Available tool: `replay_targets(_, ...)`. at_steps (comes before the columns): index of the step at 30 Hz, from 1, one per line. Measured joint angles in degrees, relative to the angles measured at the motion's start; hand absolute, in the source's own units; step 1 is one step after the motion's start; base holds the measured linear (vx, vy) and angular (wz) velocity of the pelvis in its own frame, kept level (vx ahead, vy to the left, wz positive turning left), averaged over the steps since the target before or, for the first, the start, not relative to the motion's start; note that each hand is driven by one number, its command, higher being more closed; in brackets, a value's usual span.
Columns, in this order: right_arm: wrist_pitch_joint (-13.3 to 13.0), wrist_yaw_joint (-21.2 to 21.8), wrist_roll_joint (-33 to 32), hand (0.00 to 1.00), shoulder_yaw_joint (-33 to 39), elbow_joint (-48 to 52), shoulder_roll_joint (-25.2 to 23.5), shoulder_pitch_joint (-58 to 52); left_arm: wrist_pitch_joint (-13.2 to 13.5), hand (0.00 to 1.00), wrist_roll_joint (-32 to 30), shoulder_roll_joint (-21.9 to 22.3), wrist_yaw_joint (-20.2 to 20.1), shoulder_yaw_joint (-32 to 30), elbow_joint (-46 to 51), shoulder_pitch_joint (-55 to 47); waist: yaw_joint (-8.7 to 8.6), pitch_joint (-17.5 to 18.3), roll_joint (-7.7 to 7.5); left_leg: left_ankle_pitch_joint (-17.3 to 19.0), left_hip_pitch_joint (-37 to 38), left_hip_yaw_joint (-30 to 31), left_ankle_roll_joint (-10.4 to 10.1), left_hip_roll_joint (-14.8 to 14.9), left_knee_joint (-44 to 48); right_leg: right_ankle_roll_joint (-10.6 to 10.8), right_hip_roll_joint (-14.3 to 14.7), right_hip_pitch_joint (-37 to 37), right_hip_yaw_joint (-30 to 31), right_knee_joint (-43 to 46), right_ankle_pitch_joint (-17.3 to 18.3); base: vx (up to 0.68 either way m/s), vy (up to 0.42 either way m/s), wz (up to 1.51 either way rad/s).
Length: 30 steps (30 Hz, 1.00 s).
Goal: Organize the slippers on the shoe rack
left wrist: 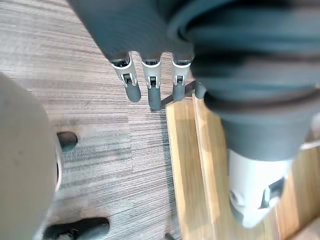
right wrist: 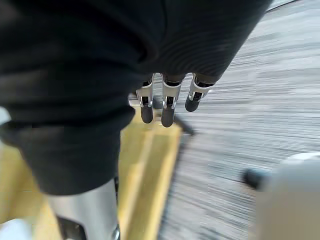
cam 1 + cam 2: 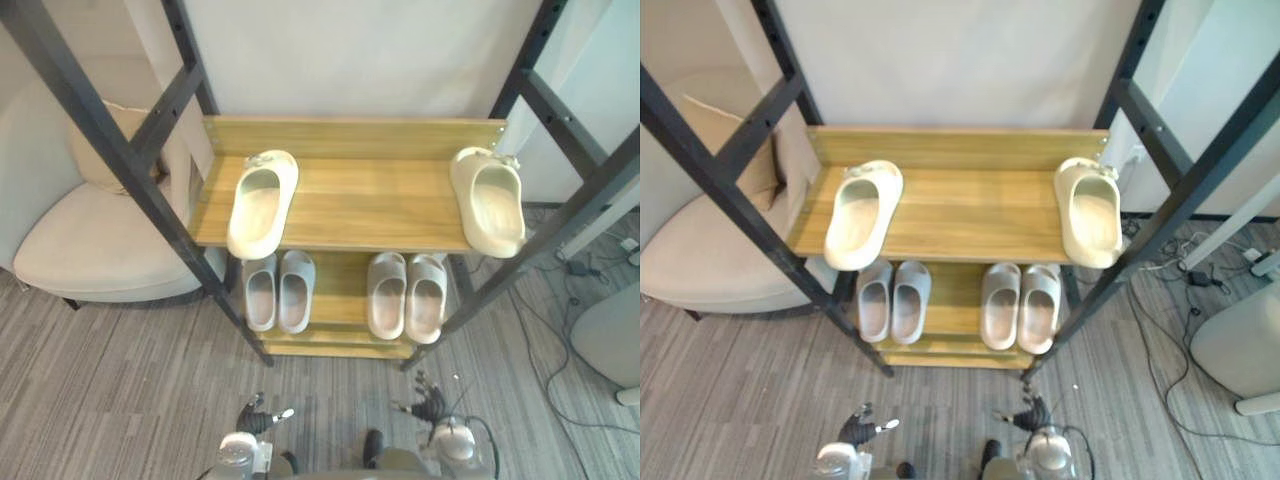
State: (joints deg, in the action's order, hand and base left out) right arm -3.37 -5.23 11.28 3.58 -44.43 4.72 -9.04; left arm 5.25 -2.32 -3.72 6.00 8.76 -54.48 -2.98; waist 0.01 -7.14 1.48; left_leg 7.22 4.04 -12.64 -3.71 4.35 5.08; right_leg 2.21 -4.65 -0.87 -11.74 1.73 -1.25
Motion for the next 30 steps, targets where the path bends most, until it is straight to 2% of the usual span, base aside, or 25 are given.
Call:
replay_targets(4,-0.12,-0.34,-0.05,0.00,1.00,-1.95,-0.06,0.55,0.15,0.00,-1.15,-0.11,-0.10,5.92,4.70,-0.01,0.03,0.06,0.04,-1.01,1.08,0.48,-0.13,0.00,-1.38,-0.22,0.44,1.71,-0.22,-2.51,-1.54,-0.08,-0.030,0.01)
replay_targets(10,-0.16,-0.43,-0.17,0.00,3.28,-4.74,-0.07,1.10,1.58,0.00,-1.32,-0.22,-3.41,19.96,22.26,-0.85,-0.05,0.83,0.15,-1.18,1.11,1.93,-0.38,-0.17,-2.57,-0.04,0.52,2.99,-1.25,-4.44,-2.30,-0.06,-0.019,0.08)
replay_targets(17,-0.62,-0.43,-0.19,0.00,4.71,-6.72,0.34,1.35,3.39,0.00,4.73,-2.50,-9.02,31.89,41.73,-2.22,-0.14,2.33,1.02,-2.10,2.36,3.35,-0.29,-0.23,-4.25,0.03,0.95,4.04,-2.18,-5.09,-1.94,0.06,-0.002,0.08)
replay_targets(20,-0.71,-0.42,-0.17,0.00,4.47,-7.27,0.67,1.36,4.15,0.00,8.22,-2.46,-10.20,34.44,47.26,-1.62,-0.23,2.91,1.31,-2.09,3.17,3.90,-0.30,-0.21,-4.77,-0.28,1.23,4.85,-2.71,-5.11,-1.68,0.08,0.005,0.09)
replay_targets(24,-0.81,-0.43,-0.14,0.00,2.83,-8.21,1.38,1.82,4.40,0.00,10.93,-2.89,-9.89,35.17,52.18,1.35,-0.21,3.54,1.63,-1.93,3.32,3.96,-0.32,-0.21,-5.04,-0.20,1.40,4.90,-2.84,-5.17,-1.42,0.06,0.014,0.02)
replay_targets(30,-0.73,-0.49,-0.13,0.00,1.10,-8.66,2.21,2.10,5.66,0.00,12.73,-4.35,-6.84,31.34,62.33,8.91,-0.25,3.75,1.55,-1.90,4.60,4.10,-0.29,-0.26,-5.73,-0.22,1.45,6.34,-3.03,-5.76,-1.35,0.01,0.006,0.01)
